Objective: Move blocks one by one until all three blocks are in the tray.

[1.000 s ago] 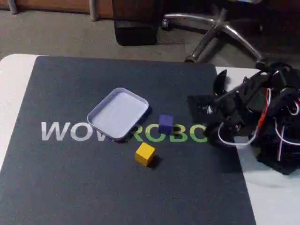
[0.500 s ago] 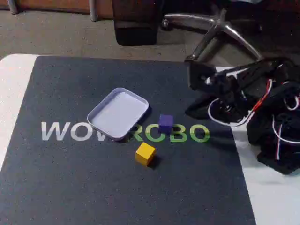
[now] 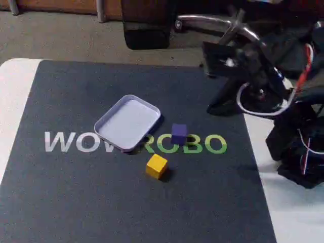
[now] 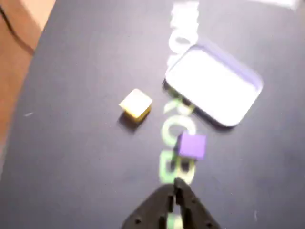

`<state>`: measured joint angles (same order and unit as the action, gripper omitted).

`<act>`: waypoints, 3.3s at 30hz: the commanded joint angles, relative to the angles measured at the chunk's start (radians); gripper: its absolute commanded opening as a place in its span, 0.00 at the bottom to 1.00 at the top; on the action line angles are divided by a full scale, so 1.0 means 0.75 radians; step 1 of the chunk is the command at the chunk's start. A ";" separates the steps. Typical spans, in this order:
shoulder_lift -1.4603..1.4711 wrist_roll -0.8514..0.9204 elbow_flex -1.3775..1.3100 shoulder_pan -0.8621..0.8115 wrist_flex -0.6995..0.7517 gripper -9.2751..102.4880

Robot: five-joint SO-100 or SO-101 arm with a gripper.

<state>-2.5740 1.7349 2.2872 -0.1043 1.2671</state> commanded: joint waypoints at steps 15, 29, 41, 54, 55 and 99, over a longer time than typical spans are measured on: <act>1.064 -0.149 -0.794 0.055 0.076 0.21; 1.254 -0.618 -0.779 0.061 -0.039 0.27; 1.325 -0.742 -0.630 0.039 -0.231 0.27; 1.397 -0.734 -0.577 0.000 -0.311 0.27; 1.397 -0.734 -0.567 0.000 -0.325 0.27; 1.139 -0.706 -0.565 -0.342 -0.593 0.01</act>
<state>-1.6782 1.1858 1.8730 -0.3145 0.8698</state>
